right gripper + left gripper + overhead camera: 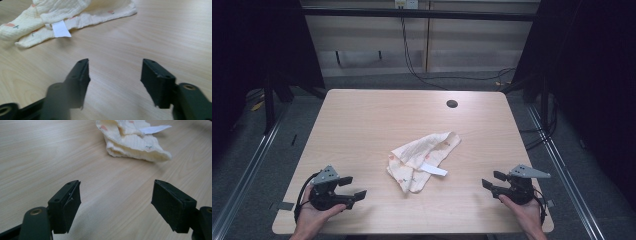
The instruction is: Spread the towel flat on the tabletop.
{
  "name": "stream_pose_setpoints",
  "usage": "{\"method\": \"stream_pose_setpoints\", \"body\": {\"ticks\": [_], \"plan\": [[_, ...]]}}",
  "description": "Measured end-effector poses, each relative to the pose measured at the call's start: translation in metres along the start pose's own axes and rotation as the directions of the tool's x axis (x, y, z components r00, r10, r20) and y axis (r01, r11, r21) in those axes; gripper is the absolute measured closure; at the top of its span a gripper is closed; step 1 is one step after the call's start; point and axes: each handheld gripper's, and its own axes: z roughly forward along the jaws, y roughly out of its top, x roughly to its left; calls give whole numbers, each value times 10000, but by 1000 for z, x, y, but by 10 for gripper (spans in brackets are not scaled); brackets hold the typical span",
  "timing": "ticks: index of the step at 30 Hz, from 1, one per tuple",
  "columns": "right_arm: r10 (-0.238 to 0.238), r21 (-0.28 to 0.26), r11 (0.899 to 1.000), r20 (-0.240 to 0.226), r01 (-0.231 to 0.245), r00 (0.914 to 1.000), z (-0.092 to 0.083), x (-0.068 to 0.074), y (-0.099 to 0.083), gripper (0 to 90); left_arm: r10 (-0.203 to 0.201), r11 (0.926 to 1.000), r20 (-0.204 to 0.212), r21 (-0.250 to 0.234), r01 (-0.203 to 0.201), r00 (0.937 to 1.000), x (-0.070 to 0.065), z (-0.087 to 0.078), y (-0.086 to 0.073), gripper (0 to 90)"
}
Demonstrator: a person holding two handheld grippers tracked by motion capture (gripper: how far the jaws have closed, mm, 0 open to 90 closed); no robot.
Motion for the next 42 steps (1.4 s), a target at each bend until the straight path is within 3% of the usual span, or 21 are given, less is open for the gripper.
{"method": "stream_pose_setpoints", "body": {"ticks": [8, 13, 14, 19, 20, 27, 32, 37, 42], "plan": [[116, 232, 9997, -439, -106, 9990, 1, 0, -2, 403, 52, 9999, 444, -138, -46, 9990, 3, 3, 2, 222], [246, 456, 9987, -660, -216, 9975, 3, -1, -3, 380, 212, 9996, 340, -201, -206, 9992, 3, 3, 4, 264], [238, 481, 9986, -716, -203, 9971, 4, -2, -2, 371, 513, 9976, 238, -468, -502, 9984, 1, 1, 4, 264], [238, 490, 9986, -815, -199, 9964, 4, 0, -2, 369, 611, 9964, 344, -614, -589, 9975, 0, -2, 6, 275], [225, 520, 9985, -869, -180, 9960, 2, 2, -2, 371, 622, 9963, 526, -626, -588, 9967, 0, -2, 7, 284], [-61, 540, 9985, -1297, 132, 9915, 2, 14, 1, 375, 714, 9948, 693, -780, -660, 9950, -2, 1, 19, 340], [-263, 631, 9973, -1563, 365, 9874, 7, 19, 2, 374, 1199, 9925, 1280, -375, -1160, 9845, -4, 20, 41, 388], [-235, 592, 9977, -1637, 336, 9862, 5, 19, 3, 389, 1570, 9869, 1300, -584, -1505, 9790, -11, 29, 61, 461], [-271, 532, 9979, -1634, 363, 9862, 3, 20, 2, 383, 1936, 9804, 1563, -664, -1852, 9686, -18, 40, 79, 530]]}}
